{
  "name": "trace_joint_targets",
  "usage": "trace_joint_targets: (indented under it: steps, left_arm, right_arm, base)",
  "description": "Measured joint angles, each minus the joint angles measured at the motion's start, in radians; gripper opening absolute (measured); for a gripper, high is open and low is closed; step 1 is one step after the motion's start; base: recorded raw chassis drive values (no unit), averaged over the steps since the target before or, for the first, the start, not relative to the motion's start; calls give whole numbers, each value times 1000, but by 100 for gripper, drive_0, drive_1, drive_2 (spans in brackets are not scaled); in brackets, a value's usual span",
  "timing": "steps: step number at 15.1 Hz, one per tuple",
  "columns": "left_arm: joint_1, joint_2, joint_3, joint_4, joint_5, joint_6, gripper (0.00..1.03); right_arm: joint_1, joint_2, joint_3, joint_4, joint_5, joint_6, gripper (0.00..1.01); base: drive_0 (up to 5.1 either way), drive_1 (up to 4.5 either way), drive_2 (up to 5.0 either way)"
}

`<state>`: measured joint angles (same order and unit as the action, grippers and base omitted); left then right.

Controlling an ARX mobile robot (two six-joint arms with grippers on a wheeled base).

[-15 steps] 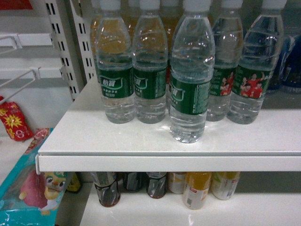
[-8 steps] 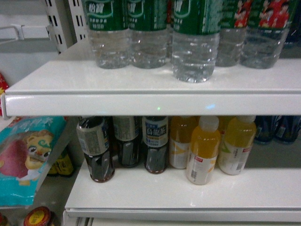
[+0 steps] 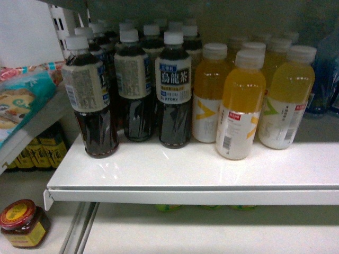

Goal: Move water from second to third shelf

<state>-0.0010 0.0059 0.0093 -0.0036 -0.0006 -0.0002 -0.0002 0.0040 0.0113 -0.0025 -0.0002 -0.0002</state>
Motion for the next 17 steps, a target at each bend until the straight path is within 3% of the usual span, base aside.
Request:
trace_joint_targets:
  steps: [17]
  left_arm:
    - [0, 0, 0, -2, 0, 0, 98]
  right_arm:
    - [0, 0, 0, -3, 0, 0, 98]
  base:
    - [0, 0, 0]
